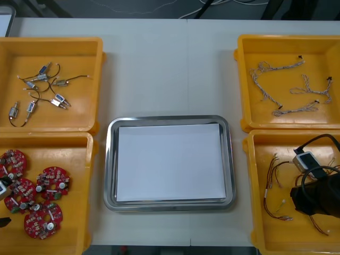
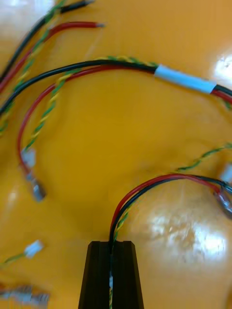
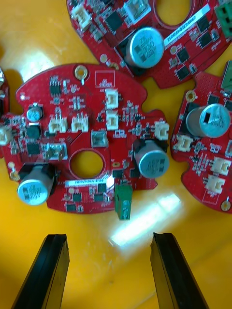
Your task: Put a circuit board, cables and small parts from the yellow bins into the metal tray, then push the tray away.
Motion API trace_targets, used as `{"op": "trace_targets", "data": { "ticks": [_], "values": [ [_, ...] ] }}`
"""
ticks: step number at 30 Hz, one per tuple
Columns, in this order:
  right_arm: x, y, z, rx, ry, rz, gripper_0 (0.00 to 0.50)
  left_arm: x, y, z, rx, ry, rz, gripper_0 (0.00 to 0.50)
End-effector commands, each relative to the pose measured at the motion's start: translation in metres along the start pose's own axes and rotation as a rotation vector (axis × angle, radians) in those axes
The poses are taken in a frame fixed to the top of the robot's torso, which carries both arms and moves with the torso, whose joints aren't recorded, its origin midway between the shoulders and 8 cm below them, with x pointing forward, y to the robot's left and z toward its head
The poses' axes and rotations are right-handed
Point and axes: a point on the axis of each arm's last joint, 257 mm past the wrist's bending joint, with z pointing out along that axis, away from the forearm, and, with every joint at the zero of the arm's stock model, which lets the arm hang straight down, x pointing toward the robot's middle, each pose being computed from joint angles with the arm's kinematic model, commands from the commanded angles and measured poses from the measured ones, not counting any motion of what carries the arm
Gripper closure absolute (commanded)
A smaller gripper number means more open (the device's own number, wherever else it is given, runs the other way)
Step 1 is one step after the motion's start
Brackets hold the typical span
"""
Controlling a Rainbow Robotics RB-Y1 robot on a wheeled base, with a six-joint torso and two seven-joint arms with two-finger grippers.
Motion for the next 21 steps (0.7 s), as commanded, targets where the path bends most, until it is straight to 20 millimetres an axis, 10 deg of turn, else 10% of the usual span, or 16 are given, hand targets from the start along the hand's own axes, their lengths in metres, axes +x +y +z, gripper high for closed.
{"op": "trace_targets", "data": {
  "ticks": [1, 21],
  "values": [
    [-0.015, -0.002, -0.035, 0.036, -0.036, -0.059, 0.500, -0.009, 0.008, -0.001, -0.017, 0.004, 0.056, 0.000],
    [-0.039, 0.005, -0.111, -0.023, -0.087, -0.104, 0.500, -0.017, 0.003, 0.003, -0.015, 0.016, 0.019, 0.000]
  ]
}}
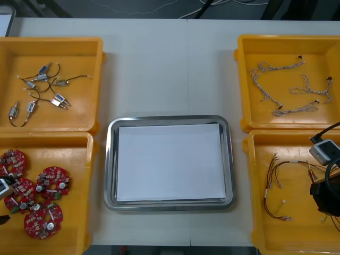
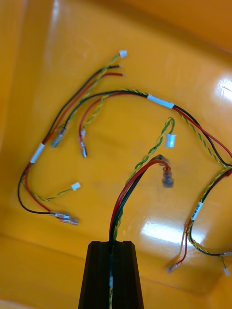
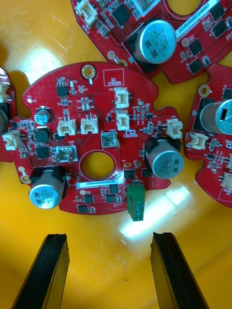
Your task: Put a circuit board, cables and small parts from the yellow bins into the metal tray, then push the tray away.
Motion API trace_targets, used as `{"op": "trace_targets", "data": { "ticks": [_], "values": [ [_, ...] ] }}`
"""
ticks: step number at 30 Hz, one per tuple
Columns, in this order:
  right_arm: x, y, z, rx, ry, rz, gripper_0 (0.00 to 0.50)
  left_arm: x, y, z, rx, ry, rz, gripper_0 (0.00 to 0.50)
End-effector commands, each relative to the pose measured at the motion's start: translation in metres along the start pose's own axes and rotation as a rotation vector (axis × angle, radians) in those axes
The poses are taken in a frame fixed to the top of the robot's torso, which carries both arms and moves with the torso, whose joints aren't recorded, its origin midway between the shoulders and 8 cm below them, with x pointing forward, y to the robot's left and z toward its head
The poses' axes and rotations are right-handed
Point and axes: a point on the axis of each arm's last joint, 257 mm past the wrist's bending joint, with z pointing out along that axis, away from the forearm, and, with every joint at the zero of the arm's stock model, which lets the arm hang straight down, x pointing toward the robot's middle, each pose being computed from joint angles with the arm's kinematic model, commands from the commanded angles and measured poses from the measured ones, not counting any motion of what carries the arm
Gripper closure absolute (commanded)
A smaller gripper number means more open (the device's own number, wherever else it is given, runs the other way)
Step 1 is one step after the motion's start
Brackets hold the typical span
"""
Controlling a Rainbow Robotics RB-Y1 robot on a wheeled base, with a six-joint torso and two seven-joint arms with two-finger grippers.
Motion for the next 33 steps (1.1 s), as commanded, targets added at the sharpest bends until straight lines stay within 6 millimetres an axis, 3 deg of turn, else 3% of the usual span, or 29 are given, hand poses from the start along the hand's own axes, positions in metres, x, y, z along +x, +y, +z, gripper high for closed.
{"op": "trace_targets", "data": {
  "ticks": [1, 9, 21, 26, 33],
  "values": [
    [-0.028, -0.001, -0.025, -0.019, -0.087, -0.046, 0.500, -0.018, -0.005, 0.002, 0.006, -0.020, -0.030, 0.000],
    [-0.052, -0.003, -0.049, -0.057, -0.164, -0.064, 0.500, -0.025, -0.010, 0.005, 0.008, -0.024, -0.033, 0.000],
    [-0.085, -0.026, -0.083, -0.005, -0.273, -0.077, 0.500, -0.029, -0.023, 0.008, 0.022, -0.025, -0.028, 0.000],
    [-0.094, -0.022, -0.086, 0.000, -0.279, -0.120, 0.500, -0.028, -0.025, 0.009, 0.015, -0.022, -0.032, 0.000],
    [-0.113, 0.004, -0.086, -0.040, -0.289, -0.208, 0.500, -0.027, -0.024, 0.011, 0.002, -0.020, -0.038, 0.000]
  ]
}}
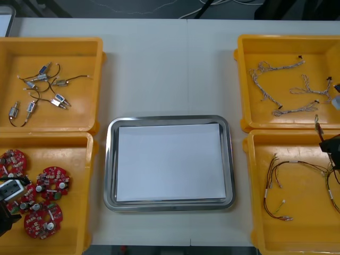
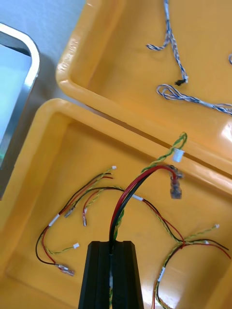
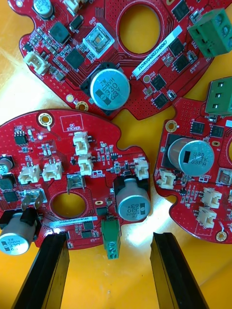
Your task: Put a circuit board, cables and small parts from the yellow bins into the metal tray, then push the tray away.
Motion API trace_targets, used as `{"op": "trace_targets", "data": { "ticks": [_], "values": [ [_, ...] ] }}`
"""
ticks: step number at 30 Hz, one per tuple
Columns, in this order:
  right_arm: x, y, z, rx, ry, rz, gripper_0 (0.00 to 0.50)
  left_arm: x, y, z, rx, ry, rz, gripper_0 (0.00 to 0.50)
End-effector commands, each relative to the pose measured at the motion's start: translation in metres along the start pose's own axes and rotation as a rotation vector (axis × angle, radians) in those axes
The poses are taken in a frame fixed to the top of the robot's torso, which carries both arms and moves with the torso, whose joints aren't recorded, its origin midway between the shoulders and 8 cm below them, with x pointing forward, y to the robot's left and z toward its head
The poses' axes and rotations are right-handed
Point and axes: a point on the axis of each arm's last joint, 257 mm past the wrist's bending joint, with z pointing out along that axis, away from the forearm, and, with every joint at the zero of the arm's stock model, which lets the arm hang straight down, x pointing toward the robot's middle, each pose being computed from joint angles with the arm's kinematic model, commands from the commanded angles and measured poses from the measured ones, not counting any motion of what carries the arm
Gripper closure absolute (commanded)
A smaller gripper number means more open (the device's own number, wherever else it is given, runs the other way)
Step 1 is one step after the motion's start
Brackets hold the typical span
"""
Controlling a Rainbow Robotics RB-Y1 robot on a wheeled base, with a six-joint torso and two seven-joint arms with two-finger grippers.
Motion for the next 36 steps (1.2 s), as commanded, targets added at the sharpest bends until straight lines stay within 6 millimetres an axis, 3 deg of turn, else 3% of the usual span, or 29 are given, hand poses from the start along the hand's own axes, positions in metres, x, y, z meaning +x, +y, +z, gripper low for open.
{"op": "trace_targets", "data": {
  "ticks": [1, 9, 16, 19, 20, 21, 25, 26, 27, 28, 36],
  "values": [
    [-0.026, 0.019, -0.005, -0.015, -0.024, -0.138, 0.500, -0.010, -0.007, 0.001, -0.006, -0.017, -0.093, 0.000],
    [-0.028, 0.046, 0.005, -0.079, -0.006, -0.198, 0.500, -0.008, -0.005, 0.003, -0.020, -0.010, -0.099, 0.015],
    [-0.028, 0.053, 0.007, -0.094, 0.003, -0.183, 0.500, -0.008, -0.003, 0.004, -0.034, -0.011, -0.100, 0.047],
    [-0.027, 0.054, 0.008, -0.097, 0.007, -0.169, 0.500, -0.010, -0.004, 0.006, -0.035, -0.010, -0.098, 0.131],
    [-0.027, 0.054, 0.008, -0.097, 0.007, -0.169, 0.500, -0.010, -0.004, 0.006, -0.035, -0.010, -0.098, 0.131],
    [-0.026, 0.056, 0.009, -0.100, 0.011, -0.150, 0.500, -0.010, -0.003, 0.006, -0.040, -0.010, -0.097, 0.212],
    [-0.024, 0.064, 0.013, -0.107, 0.030, -0.098, 0.500, -0.009, -0.002, 0.006, -0.045, -0.005, -0.099, 0.361],
    [-0.024, 0.064, 0.013, -0.107, 0.030, -0.098, 0.500, -0.009, -0.002, 0.006, -0.045, -0.005, -0.099, 0.361],
    [-0.024, 0.067, 0.013, -0.100, 0.034, -0.086, 0.500, -0.009, -0.003, 0.007, -0.043, -0.006, -0.098, 0.468],
    [-0.024, 0.069, 0.013, -0.102, 0.036, -0.076, 0.500, -0.009, -0.003, 0.007, -0.045, -0.004, -0.102, 0.500],
    [-0.023, 0.065, 0.016, -0.081, 0.044, -0.052, 0.500, -0.014, 0.000, 0.005, -0.044, -0.020, -0.127, 0.500]
  ]
}}
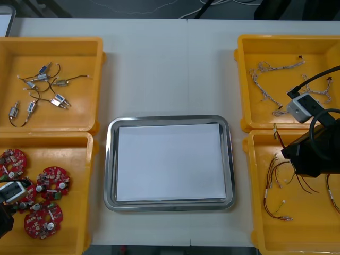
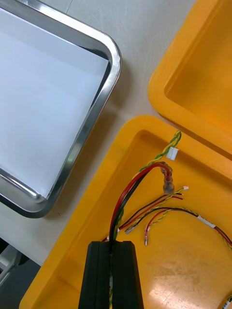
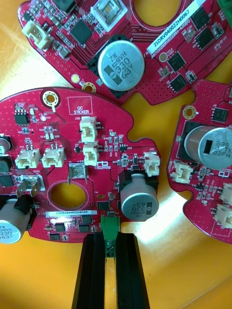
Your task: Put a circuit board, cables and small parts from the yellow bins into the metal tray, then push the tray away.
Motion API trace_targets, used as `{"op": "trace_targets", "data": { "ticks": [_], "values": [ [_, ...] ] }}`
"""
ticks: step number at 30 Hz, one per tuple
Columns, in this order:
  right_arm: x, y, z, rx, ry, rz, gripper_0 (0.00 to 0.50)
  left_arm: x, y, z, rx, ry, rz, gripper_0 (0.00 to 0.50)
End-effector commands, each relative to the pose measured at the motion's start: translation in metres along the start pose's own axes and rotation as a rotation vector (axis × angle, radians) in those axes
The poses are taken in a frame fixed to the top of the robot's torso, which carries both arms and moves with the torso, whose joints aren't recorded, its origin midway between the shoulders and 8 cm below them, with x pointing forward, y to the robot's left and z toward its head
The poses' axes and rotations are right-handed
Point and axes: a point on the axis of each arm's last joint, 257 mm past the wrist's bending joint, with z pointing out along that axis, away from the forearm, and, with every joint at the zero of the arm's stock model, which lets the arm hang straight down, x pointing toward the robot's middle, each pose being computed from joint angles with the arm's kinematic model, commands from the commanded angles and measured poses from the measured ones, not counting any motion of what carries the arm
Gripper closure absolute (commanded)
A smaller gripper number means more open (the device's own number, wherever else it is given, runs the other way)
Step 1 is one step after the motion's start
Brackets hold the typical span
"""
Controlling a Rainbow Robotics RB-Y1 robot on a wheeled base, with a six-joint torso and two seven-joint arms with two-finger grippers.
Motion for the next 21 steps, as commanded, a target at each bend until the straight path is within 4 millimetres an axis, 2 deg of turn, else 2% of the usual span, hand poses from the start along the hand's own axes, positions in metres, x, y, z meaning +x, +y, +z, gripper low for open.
{"op": "trace_targets", "data": {
  "ticks": [1, 14, 21],
  "values": [
    [-0.007, -0.006, -0.009, 0.056, -0.009, -0.018, 0.500, -0.025, -0.004, -0.004, 0.016, -0.064, -0.151, 0.500],
    [-0.002, -0.018, -0.009, 0.101, 0.008, 0.006, 0.500, -0.023, 0.024, -0.029, 0.016, -0.077, -0.207, 0.500],
    [0.000, -0.022, -0.008, 0.123, 0.018, 0.008, 0.500, -0.022, 0.037, -0.054, 0.035, -0.063, -0.239, 0.500]
  ]
}}
